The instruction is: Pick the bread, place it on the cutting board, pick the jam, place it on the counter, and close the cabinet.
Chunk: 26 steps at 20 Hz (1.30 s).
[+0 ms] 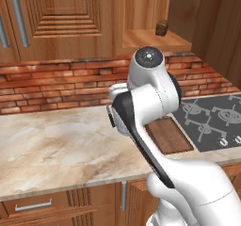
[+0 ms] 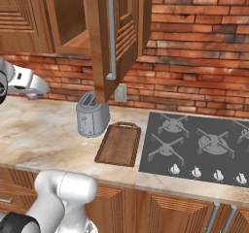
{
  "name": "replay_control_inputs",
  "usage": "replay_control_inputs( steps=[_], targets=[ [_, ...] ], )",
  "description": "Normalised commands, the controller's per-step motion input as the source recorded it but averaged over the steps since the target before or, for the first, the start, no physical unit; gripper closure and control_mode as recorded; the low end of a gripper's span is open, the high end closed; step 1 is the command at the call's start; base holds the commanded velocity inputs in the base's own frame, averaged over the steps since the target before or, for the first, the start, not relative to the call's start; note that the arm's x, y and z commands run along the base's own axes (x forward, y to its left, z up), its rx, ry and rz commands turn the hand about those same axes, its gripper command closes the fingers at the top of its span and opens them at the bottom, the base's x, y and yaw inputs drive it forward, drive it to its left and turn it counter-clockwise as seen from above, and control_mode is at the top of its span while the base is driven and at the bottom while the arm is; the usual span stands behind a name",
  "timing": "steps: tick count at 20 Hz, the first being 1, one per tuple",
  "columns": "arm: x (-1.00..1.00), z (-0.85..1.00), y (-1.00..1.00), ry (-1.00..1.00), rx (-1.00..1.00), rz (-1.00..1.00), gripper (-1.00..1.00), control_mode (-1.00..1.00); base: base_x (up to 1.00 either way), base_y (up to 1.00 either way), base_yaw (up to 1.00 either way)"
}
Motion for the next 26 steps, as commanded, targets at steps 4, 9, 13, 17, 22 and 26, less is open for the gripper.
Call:
replay_control_inputs(
  steps=[4,9,13,17,22,26],
  targets=[
    [0.0,-0.26,0.26,0.0,0.0,0.0,1.0,-1.0,0.0,0.0,0.0],
    [0.1,-0.29,0.21,0.0,0.0,0.0,1.0,-1.0,0.0,0.0,0.0],
    [0.17,-0.31,0.2,0.0,0.01,0.0,1.0,-1.0,0.0,0.0,0.0],
    [0.22,-0.33,0.16,0.0,0.01,0.0,1.0,-1.0,0.0,0.0,0.0],
    [0.17,-0.41,0.08,0.0,0.03,0.0,1.0,-1.0,0.0,0.0,0.0],
    [0.2,-0.44,0.12,0.02,0.03,0.0,1.0,-1.0,0.0,0.0,0.0]
  ],
)
